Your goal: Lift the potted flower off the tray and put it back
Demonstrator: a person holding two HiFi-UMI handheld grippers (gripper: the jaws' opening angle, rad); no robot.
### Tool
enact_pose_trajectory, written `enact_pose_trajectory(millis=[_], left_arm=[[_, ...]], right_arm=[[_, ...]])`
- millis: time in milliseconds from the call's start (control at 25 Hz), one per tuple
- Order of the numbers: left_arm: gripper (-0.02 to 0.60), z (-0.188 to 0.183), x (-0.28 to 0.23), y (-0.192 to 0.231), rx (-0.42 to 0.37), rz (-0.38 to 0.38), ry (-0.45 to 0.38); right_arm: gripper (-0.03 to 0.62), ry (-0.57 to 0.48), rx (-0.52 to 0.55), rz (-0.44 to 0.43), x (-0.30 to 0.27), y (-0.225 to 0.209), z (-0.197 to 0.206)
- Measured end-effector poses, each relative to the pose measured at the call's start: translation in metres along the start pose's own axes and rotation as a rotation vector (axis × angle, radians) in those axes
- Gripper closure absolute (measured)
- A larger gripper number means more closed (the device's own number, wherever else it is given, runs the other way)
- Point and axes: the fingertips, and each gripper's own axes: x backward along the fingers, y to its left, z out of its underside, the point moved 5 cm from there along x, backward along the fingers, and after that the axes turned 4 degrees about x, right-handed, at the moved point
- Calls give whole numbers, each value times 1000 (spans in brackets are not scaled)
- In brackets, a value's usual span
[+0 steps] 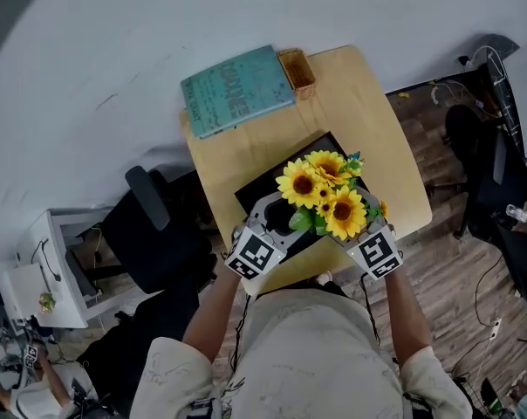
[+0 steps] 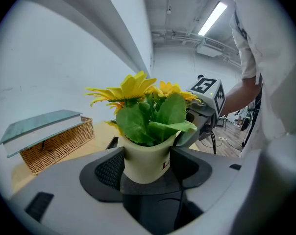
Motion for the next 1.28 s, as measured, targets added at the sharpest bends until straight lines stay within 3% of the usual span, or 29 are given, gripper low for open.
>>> enact_pose_trajectory(millis=[1080,1280], left_arm=[[293,-118,104,-72,-101,-167,-324],[293,-138,127,-85,-161,-194,-385]], right_arm=[[198,-278,254,19,118,31,-119],[198,-335,283,18,137,40,-138]])
